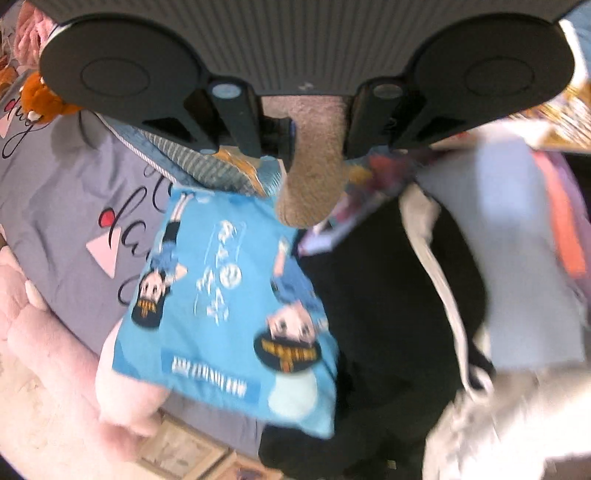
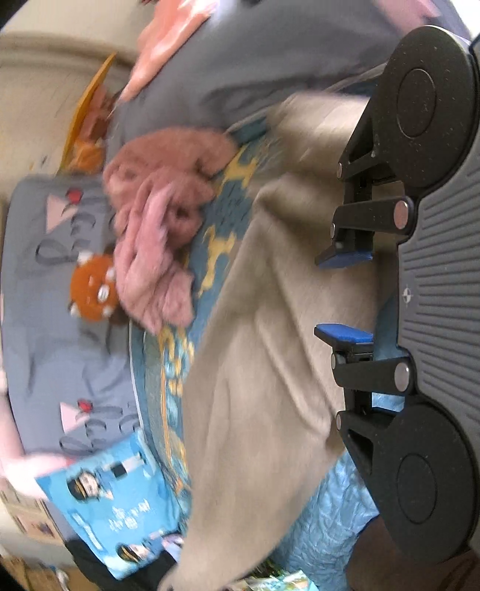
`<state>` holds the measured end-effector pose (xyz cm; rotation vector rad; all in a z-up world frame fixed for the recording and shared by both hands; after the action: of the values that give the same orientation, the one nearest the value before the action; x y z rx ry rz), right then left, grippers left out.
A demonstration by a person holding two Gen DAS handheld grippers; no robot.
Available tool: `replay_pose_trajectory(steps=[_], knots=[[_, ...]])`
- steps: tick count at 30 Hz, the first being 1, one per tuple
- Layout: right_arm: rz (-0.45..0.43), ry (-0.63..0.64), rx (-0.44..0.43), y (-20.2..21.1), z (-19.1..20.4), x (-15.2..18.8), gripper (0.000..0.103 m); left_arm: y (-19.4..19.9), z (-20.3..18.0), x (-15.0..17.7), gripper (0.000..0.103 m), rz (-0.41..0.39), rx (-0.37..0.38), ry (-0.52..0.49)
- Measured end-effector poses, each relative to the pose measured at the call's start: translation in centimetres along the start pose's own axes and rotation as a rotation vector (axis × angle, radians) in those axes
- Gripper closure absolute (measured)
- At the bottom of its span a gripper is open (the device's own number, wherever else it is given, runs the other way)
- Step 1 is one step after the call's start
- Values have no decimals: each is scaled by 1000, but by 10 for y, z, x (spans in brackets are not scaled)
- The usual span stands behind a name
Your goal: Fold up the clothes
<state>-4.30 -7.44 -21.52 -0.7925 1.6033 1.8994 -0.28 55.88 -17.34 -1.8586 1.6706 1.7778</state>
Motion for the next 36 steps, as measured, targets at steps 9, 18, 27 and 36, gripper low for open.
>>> replay_pose_trajectory(steps=[9,18,27,36], knots=[[-28,-262,206,18,-98,27,62,49,-2,-26,95,-59,-23,-28],[6,-560,84,-24,-141,11,46,75,-23,-32,95,-82,0,-52],[-83,-517,-38,-27,-123,-68,89,71,-23,-27,95,-44,23,-22],[-363,-480,-123,34,-113,-270,89,65,-38,-84,95,-81,41,-17]])
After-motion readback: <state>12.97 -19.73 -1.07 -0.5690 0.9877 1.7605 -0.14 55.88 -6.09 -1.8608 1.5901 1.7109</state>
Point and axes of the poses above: each gripper's, at about its wrist camera, not at the fingertips, and y roughly against the way its jaws point, z to its left, x to its underside, the point moved 5 cm from there along -y, roughly the way its jaws point, and after that the axes turned 10 degrees about -y, right-handed, at the moved point
